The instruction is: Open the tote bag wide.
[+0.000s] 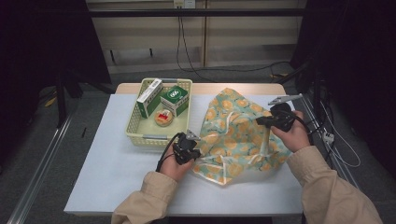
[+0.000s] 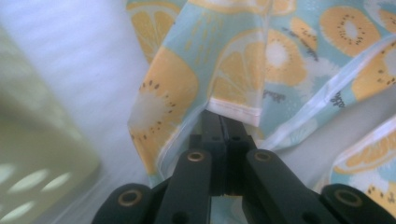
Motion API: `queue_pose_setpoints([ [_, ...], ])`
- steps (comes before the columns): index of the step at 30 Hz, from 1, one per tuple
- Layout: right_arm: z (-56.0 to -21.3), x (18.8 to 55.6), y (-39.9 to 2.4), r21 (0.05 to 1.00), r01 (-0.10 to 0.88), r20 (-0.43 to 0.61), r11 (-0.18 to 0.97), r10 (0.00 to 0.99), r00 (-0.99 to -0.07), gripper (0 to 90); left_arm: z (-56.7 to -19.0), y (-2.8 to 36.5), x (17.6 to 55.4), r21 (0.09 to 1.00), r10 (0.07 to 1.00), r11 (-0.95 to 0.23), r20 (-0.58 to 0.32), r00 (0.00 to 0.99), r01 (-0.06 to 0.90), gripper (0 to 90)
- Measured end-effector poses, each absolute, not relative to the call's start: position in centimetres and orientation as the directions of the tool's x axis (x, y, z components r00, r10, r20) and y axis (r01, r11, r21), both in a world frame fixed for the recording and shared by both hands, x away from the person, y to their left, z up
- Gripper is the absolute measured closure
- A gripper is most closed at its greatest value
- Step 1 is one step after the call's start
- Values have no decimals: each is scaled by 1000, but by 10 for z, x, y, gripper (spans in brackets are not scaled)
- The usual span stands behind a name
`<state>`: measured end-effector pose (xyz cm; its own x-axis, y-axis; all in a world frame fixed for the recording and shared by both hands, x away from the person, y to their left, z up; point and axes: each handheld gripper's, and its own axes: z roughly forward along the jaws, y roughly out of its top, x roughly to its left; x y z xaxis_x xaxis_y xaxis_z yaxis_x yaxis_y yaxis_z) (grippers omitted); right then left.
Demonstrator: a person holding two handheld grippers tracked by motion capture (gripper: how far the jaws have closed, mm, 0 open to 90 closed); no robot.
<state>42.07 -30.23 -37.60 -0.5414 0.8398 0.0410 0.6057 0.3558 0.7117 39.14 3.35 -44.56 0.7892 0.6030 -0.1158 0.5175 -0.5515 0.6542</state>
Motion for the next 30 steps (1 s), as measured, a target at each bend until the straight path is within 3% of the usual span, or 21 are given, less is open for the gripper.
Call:
queue_pose_setpoints([
  [2, -380, 417, -294, 711, 598, 53, 370, 820, -571, 900, -445, 35, 390, 690, 576, -496, -192, 795, 527, 900],
  [6, -387, 410, -272, 700, 576, 49, 422, 776, -629, 900, -437, 30, 385, 753, 561, -405, -244, 791, 519, 858],
  [8, -391, 408, -262, 696, 562, 45, 446, 754, -655, 900, -432, 24, 385, 773, 551, -401, -225, 804, 491, 832],
  [16, -396, 403, -242, 691, 541, 48, 480, 716, -697, 900, -425, 8, 392, 810, 546, -378, -196, 815, 448, 532],
  [21, -398, 405, -244, 689, 549, 58, 472, 720, -692, 900, -410, 2, 393, 836, 528, -349, -198, 826, 423, 411],
  [26, -401, 406, -242, 682, 552, 56, 480, 718, -694, 900, -404, -3, 392, 842, 522, -345, -195, 830, 414, 346],
  [30, -405, 405, -241, 675, 548, 67, 493, 699, -712, 900, -409, 0, 391, 834, 574, -346, -174, 800, 430, 312],
])
